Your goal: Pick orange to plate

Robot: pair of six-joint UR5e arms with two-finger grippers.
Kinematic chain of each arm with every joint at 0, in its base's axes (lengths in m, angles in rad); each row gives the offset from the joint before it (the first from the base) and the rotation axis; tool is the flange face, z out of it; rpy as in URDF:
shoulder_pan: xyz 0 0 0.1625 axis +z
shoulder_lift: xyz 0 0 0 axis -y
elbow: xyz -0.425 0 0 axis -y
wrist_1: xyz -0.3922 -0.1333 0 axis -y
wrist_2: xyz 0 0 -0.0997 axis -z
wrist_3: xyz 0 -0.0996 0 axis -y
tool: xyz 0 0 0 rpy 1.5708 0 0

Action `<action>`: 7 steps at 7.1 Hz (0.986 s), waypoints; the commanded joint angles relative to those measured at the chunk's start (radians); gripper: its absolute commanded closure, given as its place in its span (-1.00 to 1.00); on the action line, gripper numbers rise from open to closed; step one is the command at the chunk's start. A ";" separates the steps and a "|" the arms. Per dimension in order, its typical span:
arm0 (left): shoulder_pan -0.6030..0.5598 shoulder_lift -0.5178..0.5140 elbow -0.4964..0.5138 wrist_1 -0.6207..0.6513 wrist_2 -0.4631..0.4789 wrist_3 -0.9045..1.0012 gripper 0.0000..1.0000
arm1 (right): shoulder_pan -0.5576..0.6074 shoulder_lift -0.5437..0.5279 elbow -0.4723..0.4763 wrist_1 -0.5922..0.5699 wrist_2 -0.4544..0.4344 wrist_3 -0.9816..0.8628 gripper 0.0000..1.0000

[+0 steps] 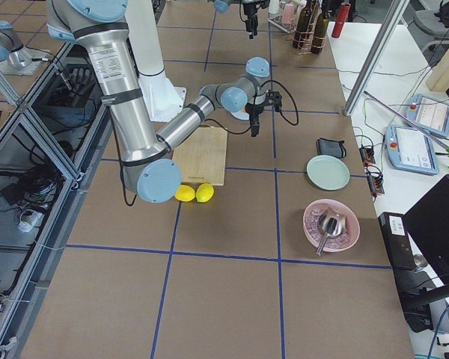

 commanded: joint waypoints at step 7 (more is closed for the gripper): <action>-0.412 0.049 0.144 0.482 -0.281 0.662 -1.00 | 0.521 -0.244 -0.142 -0.202 0.243 -0.732 -1.00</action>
